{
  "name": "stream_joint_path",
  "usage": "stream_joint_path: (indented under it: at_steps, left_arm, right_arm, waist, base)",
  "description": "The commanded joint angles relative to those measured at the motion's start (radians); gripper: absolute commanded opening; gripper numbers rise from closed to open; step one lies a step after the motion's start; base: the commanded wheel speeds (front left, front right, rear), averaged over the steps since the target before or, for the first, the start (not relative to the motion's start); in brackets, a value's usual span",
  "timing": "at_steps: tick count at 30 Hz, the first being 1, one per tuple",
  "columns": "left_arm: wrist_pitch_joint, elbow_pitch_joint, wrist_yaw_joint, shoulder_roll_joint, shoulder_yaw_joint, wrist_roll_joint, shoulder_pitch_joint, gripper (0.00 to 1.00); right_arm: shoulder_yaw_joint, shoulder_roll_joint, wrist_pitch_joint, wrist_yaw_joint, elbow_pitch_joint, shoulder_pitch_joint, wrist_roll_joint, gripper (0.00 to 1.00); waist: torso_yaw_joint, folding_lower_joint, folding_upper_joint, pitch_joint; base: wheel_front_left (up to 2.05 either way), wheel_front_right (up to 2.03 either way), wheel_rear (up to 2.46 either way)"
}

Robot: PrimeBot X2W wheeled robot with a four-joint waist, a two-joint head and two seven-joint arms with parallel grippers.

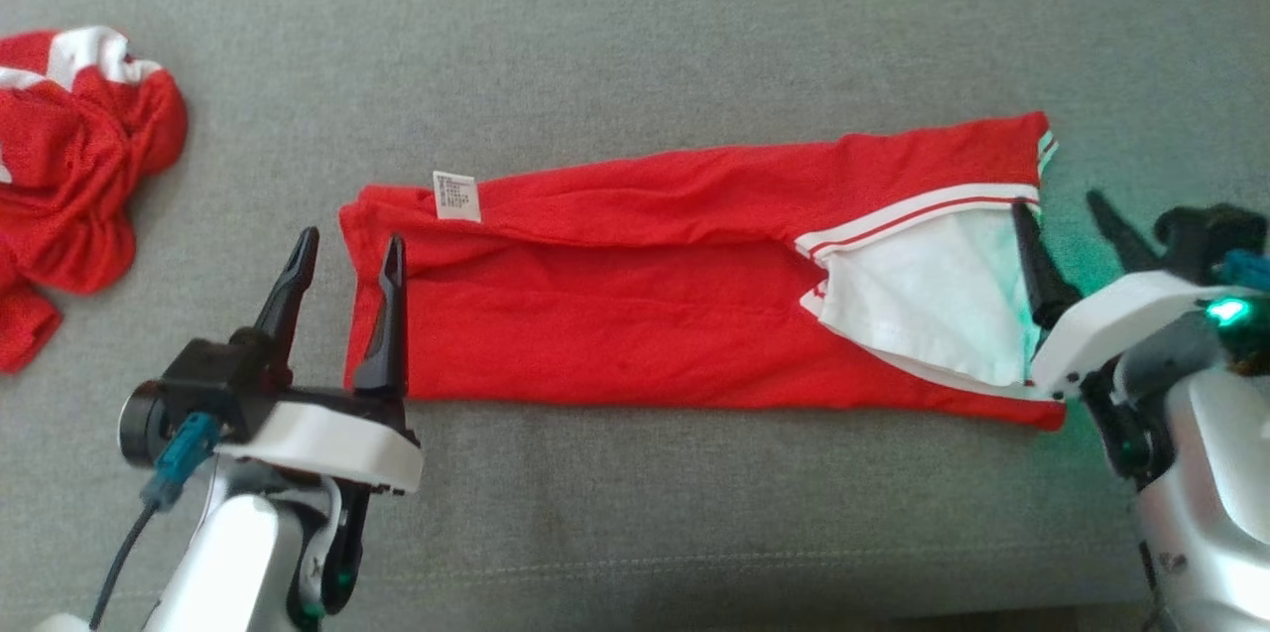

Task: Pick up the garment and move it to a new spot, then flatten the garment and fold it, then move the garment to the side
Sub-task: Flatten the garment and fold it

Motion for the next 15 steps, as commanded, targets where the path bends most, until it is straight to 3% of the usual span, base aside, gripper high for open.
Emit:
stream_joint_path:
  at_steps: [1,5,12,13,15]
  left_arm:
    - [-0.012,-0.022,-0.004,0.01,0.032,0.0,-0.045,1.0]
    - [-0.022,-0.006,-0.006,0.004,0.029,0.0,-0.061,1.0]
    - [-0.033,0.013,-0.01,0.003,0.032,-0.003,-0.081,1.0]
    - [-0.035,0.015,-0.01,0.003,0.033,-0.003,-0.082,1.0]
    - [-0.037,0.018,-0.009,0.002,0.033,-0.003,-0.084,1.0]
  right_arm:
    - [0.022,-0.01,0.006,-0.001,-0.011,-0.021,0.012,1.0]
    - [0.022,0.004,0.075,-0.001,0.062,-0.025,0.032,1.0]
    - [0.061,0.013,0.151,-0.001,0.073,-0.02,0.088,1.0]
    - [0.067,0.012,0.158,-0.001,0.068,-0.017,0.095,0.75]
    - [0.076,0.012,0.161,-0.001,0.057,-0.009,0.105,0.0]
  waist:
    - [0.007,0.0,0.0,0.016]
    - [0.007,0.0,0.0,0.034]
    - [0.009,0.0,0.0,0.051]
    - [0.009,0.0,0.0,0.051]
    - [0.008,0.0,0.0,0.052]
  base:
    - [0.0,0.0,0.0]
    - [0.0,0.0,0.0]
    - [0.0,0.0,0.0]
    - [0.0,0.0,0.0]
    - [0.0,0.0,0.0]
